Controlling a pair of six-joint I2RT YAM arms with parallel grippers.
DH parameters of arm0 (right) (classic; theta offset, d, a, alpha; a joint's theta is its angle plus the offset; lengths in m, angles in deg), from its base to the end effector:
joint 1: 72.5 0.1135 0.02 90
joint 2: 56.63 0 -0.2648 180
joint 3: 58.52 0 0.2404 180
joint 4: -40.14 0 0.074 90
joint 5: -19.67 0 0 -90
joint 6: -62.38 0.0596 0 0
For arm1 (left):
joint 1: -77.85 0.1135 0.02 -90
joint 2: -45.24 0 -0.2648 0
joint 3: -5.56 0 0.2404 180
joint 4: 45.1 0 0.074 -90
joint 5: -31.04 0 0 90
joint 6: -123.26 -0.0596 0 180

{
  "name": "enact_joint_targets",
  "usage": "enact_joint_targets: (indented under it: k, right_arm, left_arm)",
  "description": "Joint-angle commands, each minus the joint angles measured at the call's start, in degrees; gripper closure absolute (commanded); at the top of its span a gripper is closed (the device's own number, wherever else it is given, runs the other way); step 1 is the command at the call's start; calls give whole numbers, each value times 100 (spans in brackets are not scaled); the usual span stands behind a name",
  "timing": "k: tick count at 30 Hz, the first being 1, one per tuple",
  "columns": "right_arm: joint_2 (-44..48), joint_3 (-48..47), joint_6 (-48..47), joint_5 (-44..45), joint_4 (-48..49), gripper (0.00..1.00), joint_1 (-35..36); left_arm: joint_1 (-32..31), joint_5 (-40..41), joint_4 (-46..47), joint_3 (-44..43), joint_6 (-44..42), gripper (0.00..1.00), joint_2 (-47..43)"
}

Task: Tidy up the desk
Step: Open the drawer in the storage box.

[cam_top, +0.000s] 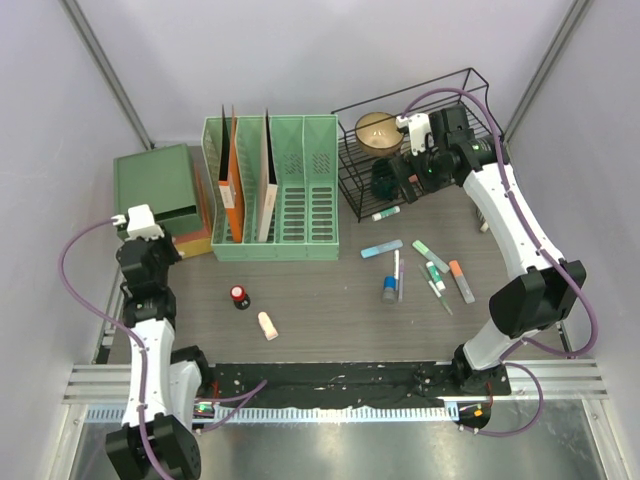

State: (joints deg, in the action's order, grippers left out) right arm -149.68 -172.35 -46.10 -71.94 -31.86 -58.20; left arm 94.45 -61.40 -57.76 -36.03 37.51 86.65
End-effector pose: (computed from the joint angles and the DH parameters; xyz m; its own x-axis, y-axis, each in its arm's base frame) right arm 0.3315 0.0862 0.3591 -0.6328 -0.4883 -0.6010 -0.4898 0.8535 -0.1778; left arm 0.1849 0.0525 0.2605 -0.1883 -0.1334 -0.9730 -0.2603 0.9621 -0.0815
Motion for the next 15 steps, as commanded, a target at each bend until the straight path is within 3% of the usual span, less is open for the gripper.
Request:
enact_joint_targets:
  k: [1,8,15]
  right_arm:
    - [7,-65,-42,-41,32,0,20]
    - [-28,-56,-42,-85,32,0,20]
    - [-11,-38,-42,-156,6,0,28]
  left_arm:
    - [-8,-196,-110,147,-407,93,-308]
    - [-8,-371,-628,323,-733,100,-949]
    - [1,-424,-883,288,-838,100,-1179]
